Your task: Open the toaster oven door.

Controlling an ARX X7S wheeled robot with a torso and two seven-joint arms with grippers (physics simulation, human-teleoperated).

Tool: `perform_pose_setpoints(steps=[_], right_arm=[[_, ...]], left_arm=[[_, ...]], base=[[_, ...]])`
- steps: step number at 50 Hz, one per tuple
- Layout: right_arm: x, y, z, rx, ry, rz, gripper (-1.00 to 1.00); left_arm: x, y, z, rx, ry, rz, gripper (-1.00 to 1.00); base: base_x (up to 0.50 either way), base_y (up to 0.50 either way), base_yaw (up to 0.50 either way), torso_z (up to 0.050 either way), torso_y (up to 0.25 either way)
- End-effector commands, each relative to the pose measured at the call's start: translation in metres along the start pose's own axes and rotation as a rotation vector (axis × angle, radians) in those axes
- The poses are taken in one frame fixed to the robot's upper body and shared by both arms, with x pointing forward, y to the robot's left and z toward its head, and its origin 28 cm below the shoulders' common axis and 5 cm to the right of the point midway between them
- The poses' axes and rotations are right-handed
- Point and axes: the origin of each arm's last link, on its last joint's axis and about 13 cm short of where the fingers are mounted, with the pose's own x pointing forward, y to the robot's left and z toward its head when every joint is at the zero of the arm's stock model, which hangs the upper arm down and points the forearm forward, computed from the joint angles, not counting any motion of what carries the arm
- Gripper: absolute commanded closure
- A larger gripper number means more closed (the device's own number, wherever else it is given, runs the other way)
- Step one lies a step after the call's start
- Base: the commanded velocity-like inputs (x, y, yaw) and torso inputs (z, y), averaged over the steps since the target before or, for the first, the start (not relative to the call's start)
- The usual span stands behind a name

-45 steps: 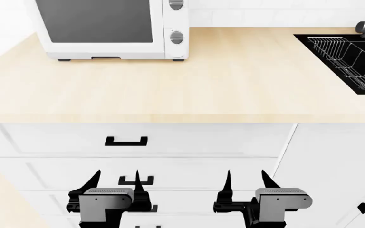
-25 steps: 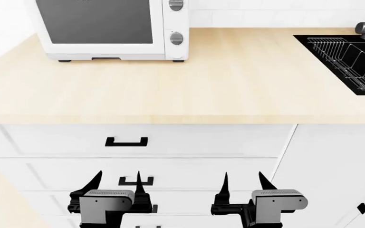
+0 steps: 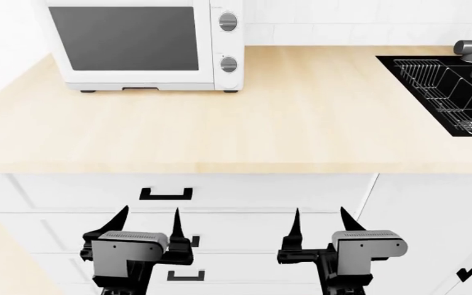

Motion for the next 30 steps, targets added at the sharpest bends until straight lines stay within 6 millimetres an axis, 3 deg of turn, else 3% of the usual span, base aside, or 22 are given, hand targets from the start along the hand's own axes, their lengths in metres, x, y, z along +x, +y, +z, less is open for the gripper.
perform_pose_setpoints(steps=[1, 15, 24, 30], right_arm=[[0.018, -0.006, 0.029, -0.02, -0.067, 0.006, -1.0], [0.062, -0.014, 0.085, -0.063, -0.134, 0.037, -1.0], [0.077, -0.016, 0.107, -0.084, -0.159, 0.053, -1.0], [0.077, -0.016, 0.108, -0.066, -0.152, 0.056, -1.0]], left_arm=[[0.01, 0.011, 0.037, 0.011, -0.033, -0.022, -1.0], [0.036, 0.033, 0.111, 0.035, -0.095, -0.026, -1.0], [0.05, 0.043, 0.127, 0.054, -0.112, 0.013, -1.0], [0.05, 0.045, 0.126, 0.055, -0.118, 0.029, -1.0]], base=[[0.0, 0.0, 0.0, 0.05, 0.0], [0.0, 0.0, 0.0, 0.05, 0.0], [0.0, 0.0, 0.0, 0.048, 0.0], [0.0, 0.0, 0.0, 0.0, 0.0]])
